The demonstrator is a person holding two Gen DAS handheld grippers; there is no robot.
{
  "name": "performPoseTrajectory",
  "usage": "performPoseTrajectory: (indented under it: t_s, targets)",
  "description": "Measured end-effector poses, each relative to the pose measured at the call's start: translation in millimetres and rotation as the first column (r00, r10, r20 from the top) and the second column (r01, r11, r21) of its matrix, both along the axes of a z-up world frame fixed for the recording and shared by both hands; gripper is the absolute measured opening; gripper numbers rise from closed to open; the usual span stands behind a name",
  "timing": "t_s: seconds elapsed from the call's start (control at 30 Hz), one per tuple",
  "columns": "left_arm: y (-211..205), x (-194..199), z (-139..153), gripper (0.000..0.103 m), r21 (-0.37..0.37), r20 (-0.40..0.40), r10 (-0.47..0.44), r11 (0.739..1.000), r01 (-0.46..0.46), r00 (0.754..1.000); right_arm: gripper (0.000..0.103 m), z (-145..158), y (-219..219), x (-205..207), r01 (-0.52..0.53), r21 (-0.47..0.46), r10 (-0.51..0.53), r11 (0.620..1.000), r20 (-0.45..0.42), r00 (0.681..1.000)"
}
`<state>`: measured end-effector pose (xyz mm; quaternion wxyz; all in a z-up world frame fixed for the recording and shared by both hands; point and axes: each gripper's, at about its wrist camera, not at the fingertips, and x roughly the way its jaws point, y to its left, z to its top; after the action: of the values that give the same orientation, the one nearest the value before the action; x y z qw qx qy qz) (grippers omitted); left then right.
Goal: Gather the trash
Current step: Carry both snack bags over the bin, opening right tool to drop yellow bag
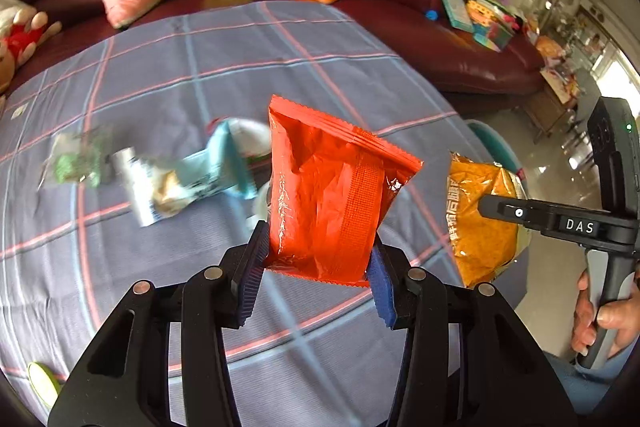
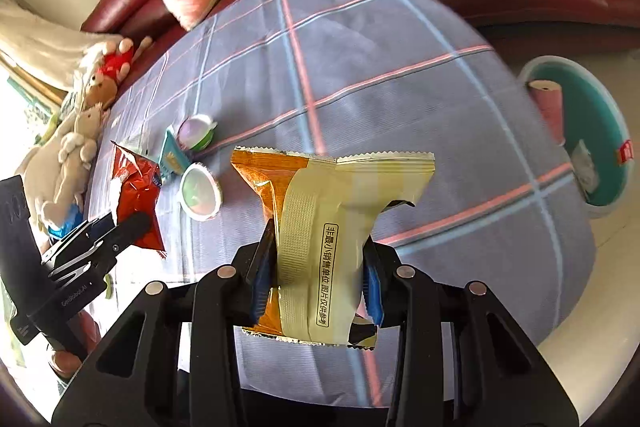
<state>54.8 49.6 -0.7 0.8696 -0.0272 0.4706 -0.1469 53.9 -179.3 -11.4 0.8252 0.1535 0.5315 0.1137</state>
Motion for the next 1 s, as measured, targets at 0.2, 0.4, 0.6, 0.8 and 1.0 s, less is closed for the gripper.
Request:
performPoseTrajectory:
  t_s: [0.2, 0.4, 0.6, 0.8, 1.0]
  targets:
    - [-44, 12, 6, 0.047, 0.004, 0.005, -0.061, 0.998, 0.061, 0.998, 0.036, 6, -41, -3, 0.072, 0.027, -0.073, 0.997, 0.027, 0.997]
    - [-89, 22, 8, 0.047, 0.017, 0.005, -0.128, 0.992, 0.128, 0.992, 0.036, 9, -92, -5, 0.159, 0.06, -0.162, 0.985, 0.047, 0.986]
    - [-138, 33, 8, 0.047, 0.037, 0.0, -0.197, 0.98, 0.197, 0.98, 0.036, 16, -148, -7, 0.25, 0.087, -0.256, 0.964, 0.074, 0.964]
    - [-186, 48, 6, 0.047, 0.049, -0.014, -0.261, 0.964, 0.261, 0.965, 0.036, 23, -201, -7, 0.328, 0.092, -0.337, 0.94, 0.099, 0.936]
    - [-229, 65, 4, 0.047, 0.05, -0.029, -0.312, 0.949, 0.313, 0.95, 0.037, 30, -248, -2, 0.397, 0.078, -0.404, 0.915, 0.121, 0.907]
